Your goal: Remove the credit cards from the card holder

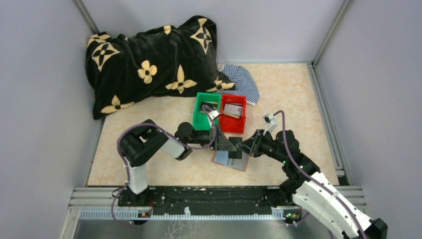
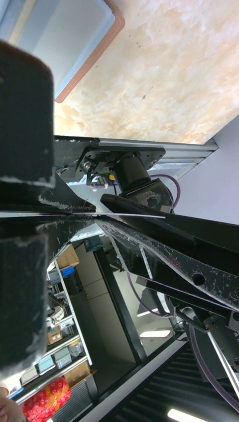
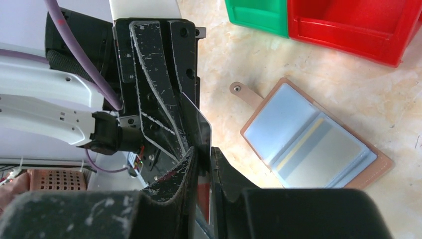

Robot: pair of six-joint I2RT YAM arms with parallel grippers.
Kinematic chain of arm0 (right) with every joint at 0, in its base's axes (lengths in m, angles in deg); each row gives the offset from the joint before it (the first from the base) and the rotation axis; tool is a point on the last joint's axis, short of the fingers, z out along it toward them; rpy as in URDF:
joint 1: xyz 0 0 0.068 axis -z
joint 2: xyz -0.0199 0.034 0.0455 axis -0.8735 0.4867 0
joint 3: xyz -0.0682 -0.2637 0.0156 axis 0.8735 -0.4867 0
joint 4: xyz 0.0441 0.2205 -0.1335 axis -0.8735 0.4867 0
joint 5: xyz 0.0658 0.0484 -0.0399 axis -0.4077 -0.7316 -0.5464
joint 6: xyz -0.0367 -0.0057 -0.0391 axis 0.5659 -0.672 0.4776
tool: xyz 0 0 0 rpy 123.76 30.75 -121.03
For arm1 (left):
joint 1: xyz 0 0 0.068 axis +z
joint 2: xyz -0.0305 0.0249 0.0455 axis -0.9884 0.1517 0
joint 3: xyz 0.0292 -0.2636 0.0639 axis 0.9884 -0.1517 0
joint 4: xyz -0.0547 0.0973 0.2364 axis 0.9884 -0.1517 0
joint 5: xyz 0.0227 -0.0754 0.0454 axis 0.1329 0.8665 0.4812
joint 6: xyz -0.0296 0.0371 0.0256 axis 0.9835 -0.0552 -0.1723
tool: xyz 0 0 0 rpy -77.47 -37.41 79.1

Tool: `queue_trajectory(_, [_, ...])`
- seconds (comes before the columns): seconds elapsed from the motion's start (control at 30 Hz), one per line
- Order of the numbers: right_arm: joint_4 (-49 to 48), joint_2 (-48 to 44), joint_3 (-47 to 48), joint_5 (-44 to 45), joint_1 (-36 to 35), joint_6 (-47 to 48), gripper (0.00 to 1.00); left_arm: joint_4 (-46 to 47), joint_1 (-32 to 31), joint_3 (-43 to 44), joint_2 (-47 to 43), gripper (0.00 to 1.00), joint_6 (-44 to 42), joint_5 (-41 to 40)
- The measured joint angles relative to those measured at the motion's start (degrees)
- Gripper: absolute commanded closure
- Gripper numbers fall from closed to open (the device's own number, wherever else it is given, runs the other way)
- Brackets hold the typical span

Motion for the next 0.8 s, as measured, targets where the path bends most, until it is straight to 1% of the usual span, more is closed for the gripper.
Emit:
queue_trajectory(0.1, [-0.2, -0.63, 0.0, -0.13, 0.04, -0.02, 0.87, 0.0, 0.04, 0.31, -0.07, 1.0, 0.15, 0.07])
queue_trajectory(0.23, [0.52, -2.21, 0.0, 0.07, 0.04, 0.0, 0.81, 0.0, -0.13, 0.87, -0.07, 1.0, 0.35, 0.39])
queue_trajectory(0.33, [1.33, -3.23, 0.0, 0.35, 0.04, 0.02, 0.79, 0.02, -0.37, 1.29, -0.07, 1.0, 0.42, 0.57])
queue_trajectory(0.53, [1.84, -4.11, 0.0, 0.72, 0.04, 0.0, 0.68, 0.02, -0.42, 1.66, -0.07, 1.0, 0.61, 1.05])
queue_trajectory(0.8, [3.52, -5.57, 0.0, 0.9, 0.04, 0.02, 0.68, 0.02, -0.42, 1.68, -0.07, 1.0, 0.61, 0.92])
